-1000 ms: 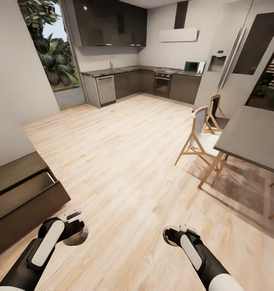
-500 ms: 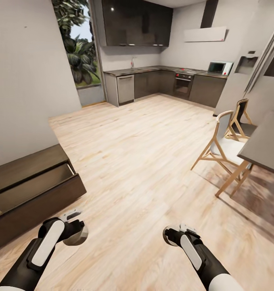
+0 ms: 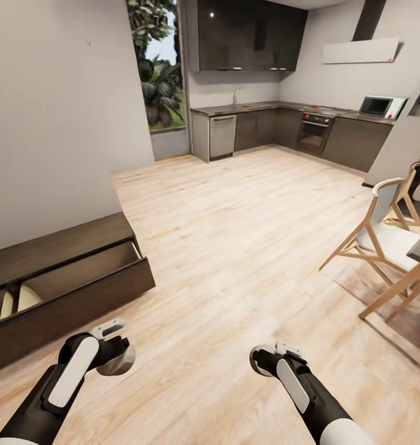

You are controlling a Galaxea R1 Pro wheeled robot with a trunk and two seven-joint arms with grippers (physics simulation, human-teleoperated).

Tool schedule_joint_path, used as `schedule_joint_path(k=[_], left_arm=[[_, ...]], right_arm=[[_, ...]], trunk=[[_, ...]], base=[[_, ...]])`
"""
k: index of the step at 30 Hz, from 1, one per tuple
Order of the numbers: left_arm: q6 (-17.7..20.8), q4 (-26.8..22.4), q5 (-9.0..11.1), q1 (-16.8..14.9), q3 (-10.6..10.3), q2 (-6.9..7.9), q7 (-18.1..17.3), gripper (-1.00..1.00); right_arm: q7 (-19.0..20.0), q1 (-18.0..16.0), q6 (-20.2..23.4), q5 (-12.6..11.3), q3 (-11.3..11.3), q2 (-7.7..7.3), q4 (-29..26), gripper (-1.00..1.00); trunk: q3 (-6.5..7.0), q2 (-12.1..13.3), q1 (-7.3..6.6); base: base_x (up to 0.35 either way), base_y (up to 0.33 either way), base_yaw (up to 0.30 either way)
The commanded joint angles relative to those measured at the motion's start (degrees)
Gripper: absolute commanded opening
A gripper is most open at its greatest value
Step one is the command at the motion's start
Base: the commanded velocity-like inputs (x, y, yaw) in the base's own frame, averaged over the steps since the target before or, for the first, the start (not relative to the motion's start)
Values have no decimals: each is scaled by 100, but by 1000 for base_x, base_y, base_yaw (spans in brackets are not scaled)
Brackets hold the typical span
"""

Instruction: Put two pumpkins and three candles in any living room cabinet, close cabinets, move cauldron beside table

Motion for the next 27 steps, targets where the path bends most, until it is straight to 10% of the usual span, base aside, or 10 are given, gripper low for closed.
schedule_joint_path(k=[1, 27], left_arm=[[4, -5, 46, -6, -15, 6, 60, -100], [4, -5, 45, -6, -15, 11, 69, -100]], right_arm=[[-57, -2, 9, -59, 19, -4, -13, -100], [-58, -2, 8, -59, 19, -4, -13, -100]], trunk=[[-5, -4, 0], [-5, -4, 0]], base=[[0, 0, 291], [0, 0, 291]])
